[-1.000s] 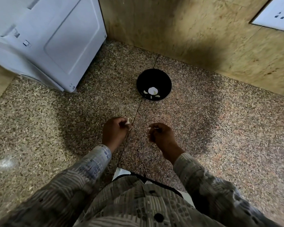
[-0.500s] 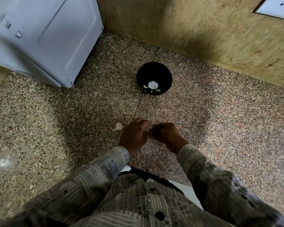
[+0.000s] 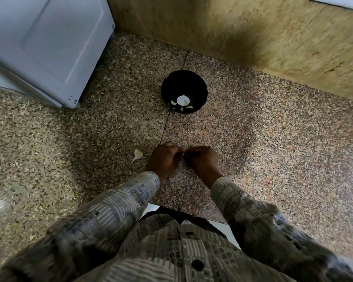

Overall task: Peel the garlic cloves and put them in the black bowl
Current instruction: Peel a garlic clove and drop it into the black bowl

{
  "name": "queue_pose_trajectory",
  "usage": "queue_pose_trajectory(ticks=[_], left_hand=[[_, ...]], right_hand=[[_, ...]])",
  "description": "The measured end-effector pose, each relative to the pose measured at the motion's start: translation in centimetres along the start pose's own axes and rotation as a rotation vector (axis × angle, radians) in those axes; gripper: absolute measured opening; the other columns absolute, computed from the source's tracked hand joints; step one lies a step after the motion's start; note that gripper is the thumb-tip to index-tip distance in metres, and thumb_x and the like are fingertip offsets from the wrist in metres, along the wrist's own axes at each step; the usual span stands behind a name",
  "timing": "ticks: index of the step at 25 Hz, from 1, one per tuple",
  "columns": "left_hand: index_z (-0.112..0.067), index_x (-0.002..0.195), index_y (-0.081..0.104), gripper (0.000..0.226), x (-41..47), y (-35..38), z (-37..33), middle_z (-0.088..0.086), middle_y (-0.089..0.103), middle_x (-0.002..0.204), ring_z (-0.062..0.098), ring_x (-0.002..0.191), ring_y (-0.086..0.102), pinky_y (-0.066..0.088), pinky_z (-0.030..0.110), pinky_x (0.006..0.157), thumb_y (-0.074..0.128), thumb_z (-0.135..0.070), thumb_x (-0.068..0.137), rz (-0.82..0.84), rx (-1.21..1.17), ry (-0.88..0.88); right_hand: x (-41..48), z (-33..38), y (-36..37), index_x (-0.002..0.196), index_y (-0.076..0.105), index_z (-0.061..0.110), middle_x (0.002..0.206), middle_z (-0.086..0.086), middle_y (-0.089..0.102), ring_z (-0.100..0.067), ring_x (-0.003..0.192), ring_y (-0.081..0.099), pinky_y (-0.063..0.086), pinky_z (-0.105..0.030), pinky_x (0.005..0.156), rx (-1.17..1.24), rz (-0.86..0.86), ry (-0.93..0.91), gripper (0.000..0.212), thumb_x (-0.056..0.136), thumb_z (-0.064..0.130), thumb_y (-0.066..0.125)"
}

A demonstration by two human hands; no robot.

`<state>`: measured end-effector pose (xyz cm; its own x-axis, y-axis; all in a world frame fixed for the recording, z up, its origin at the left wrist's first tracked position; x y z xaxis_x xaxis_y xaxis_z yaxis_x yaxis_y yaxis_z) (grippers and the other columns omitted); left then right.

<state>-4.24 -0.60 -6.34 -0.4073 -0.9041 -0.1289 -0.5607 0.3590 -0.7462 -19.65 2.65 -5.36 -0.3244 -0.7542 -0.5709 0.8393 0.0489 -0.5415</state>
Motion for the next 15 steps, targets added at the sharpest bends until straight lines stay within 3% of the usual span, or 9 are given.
queue_pose_trajectory(ticks=[3,11,15], left_hand=[[-0.017,0.104,0.076,0.02,0.0,0.2,-0.1,0.005,0.069,0.102,0.029,0.093,0.066,0.052,0.035,0.078,0.064,-0.015,0.088,-0.018,-0.018,-0.018],[-0.014,0.095,0.079,0.022,0.2,0.5,0.0,0.006,0.071,0.1,0.031,0.09,0.068,0.057,0.038,0.079,0.06,-0.016,0.085,-0.025,-0.065,-0.061],[-0.013,0.091,0.079,0.019,0.3,0.8,0.2,0.005,0.071,0.098,0.03,0.088,0.069,0.057,0.039,0.078,0.064,-0.008,0.081,-0.031,-0.063,-0.056]], right_hand=[[0.7,0.2,-0.4,0.088,0.083,0.022,0.082,0.004,0.078,-0.014,0.078,0.074,0.063,-0.038,0.081,-0.104,0.097,-0.039,0.006,0.086,0.027,0.08],[2.8,0.5,-0.5,0.072,0.081,0.025,0.07,0.007,0.077,-0.011,0.072,0.076,0.065,-0.036,0.077,-0.113,0.066,0.113,0.009,0.078,0.024,0.086],[3.2,0.8,-0.5,0.071,0.079,0.023,0.076,0.006,0.078,-0.01,0.077,0.075,0.064,-0.031,0.081,-0.28,0.157,0.068,0.011,0.081,0.025,0.084]])
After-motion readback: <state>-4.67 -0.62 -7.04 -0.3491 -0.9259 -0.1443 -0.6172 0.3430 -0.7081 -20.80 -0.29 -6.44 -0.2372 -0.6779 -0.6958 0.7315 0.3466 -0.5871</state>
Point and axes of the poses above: each hand's wrist, its own x-axis towards the middle knuckle, its own y-axis out of the palm, z = x × y, the point moved 5 cm from there along x, towards the middle knuckle
